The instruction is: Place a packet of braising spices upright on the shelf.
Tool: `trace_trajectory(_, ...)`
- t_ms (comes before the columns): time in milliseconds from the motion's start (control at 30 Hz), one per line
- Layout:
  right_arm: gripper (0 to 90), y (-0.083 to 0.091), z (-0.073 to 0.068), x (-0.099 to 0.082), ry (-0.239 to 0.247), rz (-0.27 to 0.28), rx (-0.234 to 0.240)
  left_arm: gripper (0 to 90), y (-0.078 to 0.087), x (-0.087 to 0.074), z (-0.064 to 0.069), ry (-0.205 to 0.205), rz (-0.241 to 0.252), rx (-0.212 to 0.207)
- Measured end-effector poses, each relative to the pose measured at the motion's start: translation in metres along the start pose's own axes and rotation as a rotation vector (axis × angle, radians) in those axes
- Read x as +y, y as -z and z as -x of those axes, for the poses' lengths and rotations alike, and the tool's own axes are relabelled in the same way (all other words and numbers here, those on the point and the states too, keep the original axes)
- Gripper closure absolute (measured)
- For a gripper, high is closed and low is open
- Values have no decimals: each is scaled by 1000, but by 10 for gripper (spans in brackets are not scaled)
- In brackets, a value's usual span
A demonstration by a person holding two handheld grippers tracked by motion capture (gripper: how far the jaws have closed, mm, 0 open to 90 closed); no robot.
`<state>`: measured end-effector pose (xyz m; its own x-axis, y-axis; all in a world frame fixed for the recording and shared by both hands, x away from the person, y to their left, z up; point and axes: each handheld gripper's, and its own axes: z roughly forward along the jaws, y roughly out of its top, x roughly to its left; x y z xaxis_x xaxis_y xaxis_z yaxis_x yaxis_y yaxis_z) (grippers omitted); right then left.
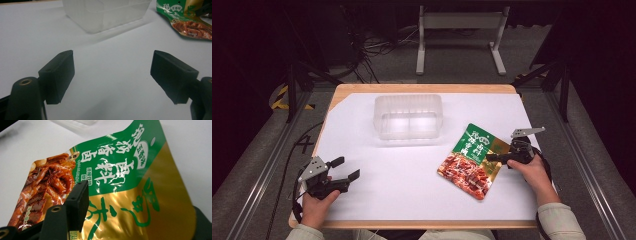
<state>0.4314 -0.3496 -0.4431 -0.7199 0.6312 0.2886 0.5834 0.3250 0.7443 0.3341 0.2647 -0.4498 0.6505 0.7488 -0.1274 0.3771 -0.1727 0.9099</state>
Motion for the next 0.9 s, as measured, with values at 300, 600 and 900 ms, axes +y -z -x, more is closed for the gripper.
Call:
trace_trajectory(300, 523, -5, -6, 0, 37, -4, -61, 204, 0, 0, 0, -1, 0, 2)
trace_trajectory(600, 844, -5, -10, 1, 72, -26, -152, 205, 0, 0, 0, 2, -1, 5)
trace_trajectory(900, 900, 5, -15, 6, 55, -6, -144, 209, 0, 0, 0, 2, -1, 11)
